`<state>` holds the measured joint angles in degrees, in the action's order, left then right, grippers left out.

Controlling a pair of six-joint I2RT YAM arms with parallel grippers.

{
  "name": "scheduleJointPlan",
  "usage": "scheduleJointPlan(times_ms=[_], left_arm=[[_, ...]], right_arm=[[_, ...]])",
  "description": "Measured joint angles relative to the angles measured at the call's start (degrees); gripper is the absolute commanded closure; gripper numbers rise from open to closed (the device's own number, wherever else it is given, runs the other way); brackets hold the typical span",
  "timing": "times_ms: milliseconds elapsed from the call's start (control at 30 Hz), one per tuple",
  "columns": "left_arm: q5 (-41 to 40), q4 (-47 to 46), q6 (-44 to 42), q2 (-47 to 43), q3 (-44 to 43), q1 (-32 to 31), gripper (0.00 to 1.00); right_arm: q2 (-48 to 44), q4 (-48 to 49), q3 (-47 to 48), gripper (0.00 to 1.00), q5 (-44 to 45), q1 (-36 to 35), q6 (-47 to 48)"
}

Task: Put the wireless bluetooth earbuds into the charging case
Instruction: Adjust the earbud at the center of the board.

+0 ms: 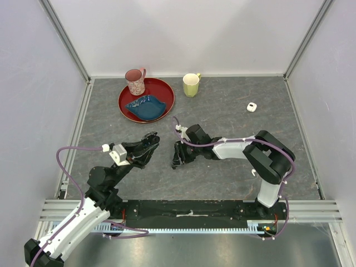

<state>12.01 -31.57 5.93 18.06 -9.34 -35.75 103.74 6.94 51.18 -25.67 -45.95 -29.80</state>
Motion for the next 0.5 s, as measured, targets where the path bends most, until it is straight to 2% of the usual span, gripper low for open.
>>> scheduleJointPlan(times_ms=[300,400,500], left_arm=[[-0.48,0.20,0.00,0.04,0.00,0.00,0.98],[-0.66,0.20,0.00,0.15,0.00,0.00,0.98],[-1.05,0.20,0.00,0.31,0.00,0.00,0.98]], right_arm=[[0.26,-0.20,0.15,0.67,2.10,-1.03,0.09],[0.26,-0.33,0.15,0.80,3.26,-1.46,0.17],[0.17,-0.48,0.04,0.83,4.42,-1.68,-0.07]])
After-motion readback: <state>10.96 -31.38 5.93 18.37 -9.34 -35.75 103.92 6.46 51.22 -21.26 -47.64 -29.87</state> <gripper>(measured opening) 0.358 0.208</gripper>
